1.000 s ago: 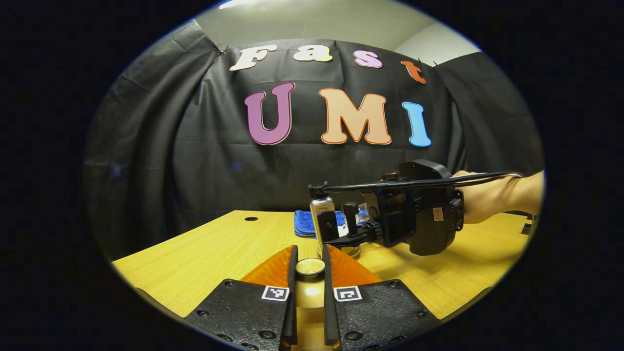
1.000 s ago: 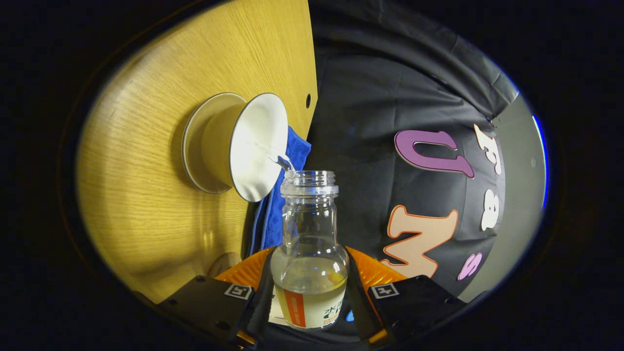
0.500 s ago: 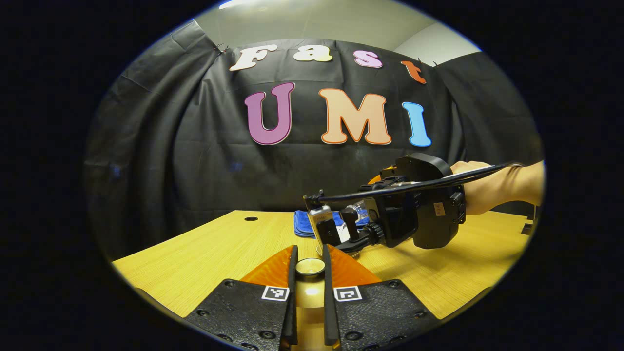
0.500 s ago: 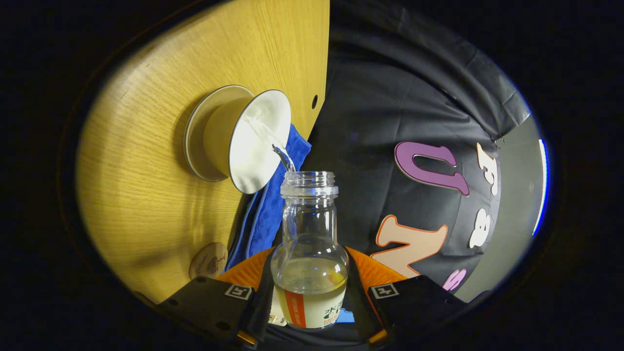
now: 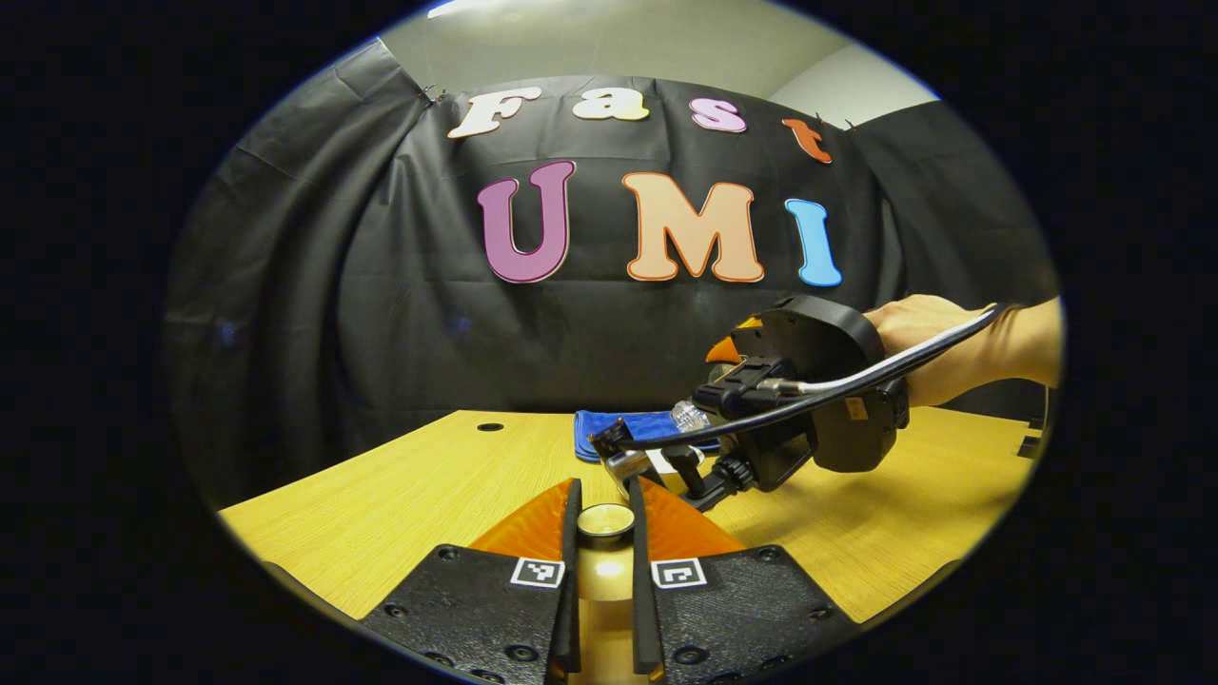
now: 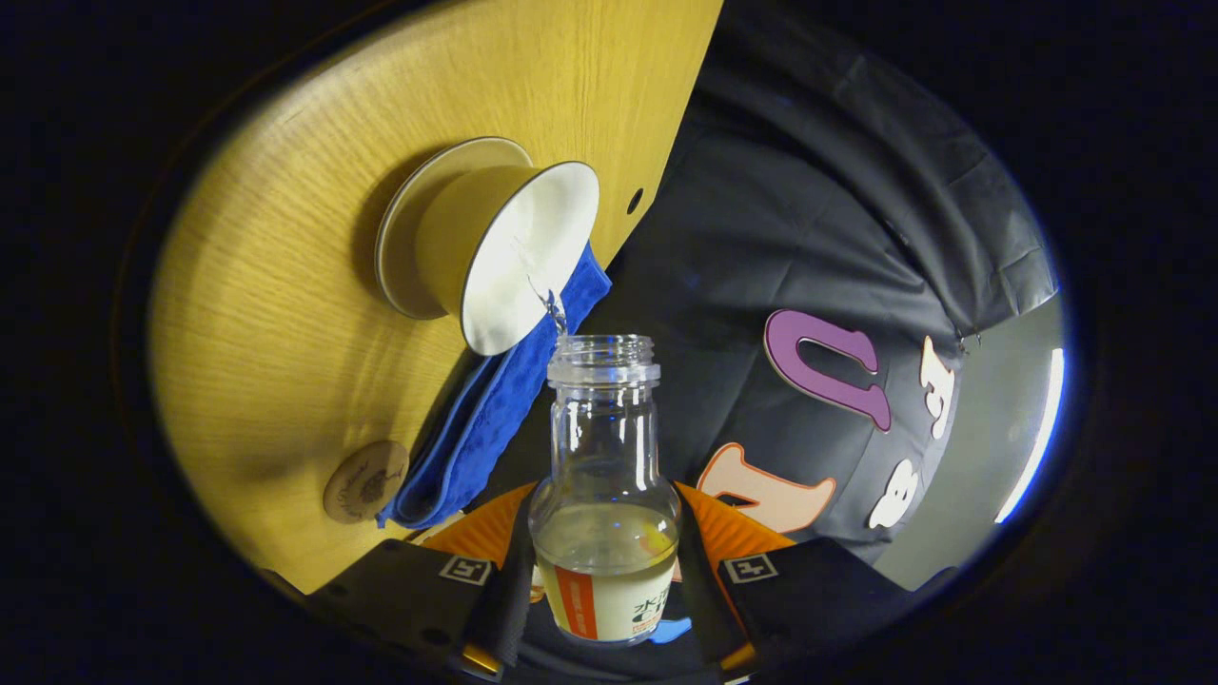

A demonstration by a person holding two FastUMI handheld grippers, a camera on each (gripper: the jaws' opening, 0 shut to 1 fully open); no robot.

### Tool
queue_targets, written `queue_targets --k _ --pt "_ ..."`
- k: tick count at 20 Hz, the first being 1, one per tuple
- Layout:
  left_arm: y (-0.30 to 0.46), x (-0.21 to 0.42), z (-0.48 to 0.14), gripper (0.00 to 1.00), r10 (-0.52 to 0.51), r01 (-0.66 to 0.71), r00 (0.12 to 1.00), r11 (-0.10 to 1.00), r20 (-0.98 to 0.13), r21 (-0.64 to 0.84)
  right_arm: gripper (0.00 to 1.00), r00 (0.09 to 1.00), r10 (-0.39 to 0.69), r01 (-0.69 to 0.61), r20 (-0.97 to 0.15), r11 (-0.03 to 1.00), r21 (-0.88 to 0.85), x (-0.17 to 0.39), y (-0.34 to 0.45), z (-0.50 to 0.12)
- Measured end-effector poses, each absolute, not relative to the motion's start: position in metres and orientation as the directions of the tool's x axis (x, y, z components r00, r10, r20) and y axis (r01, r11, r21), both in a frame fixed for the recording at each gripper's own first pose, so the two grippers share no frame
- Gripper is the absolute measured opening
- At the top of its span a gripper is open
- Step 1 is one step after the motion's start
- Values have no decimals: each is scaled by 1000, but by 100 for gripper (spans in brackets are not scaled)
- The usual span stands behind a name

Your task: Open the teacup lid with one hand, grasp the water bottle and pour water into the teacup with the other hand; after pouring, place the water bottle on the coaster and then close the teacup lid.

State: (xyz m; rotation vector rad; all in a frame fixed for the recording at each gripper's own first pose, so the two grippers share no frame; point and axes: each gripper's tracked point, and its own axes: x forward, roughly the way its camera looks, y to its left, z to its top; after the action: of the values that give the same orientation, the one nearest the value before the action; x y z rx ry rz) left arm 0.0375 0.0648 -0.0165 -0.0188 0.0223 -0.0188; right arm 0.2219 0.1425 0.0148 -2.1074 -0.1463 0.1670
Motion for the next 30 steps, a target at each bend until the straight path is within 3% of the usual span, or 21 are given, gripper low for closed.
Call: queue_targets --k 5,16,29,30 --pt "65 38 -18 18 -19 19 1000 1000 -23 -18 72 984 171 45 -58 -544 -838 223 144 17" --pt "66 38 -17 18 -9 8 1000 1000 -23 -17 72 985 148 -3 -90 -503 -864 221 142 13" --pt "68 39 -17 19 15 -16 1000 1000 -25 -18 75 971 119 -191 -207 -131 -973 216 134 -11" --pt "68 39 -18 18 15 -16 1000 1000 -27 -18 71 968 124 -209 -218 -81 -975 215 134 -13"
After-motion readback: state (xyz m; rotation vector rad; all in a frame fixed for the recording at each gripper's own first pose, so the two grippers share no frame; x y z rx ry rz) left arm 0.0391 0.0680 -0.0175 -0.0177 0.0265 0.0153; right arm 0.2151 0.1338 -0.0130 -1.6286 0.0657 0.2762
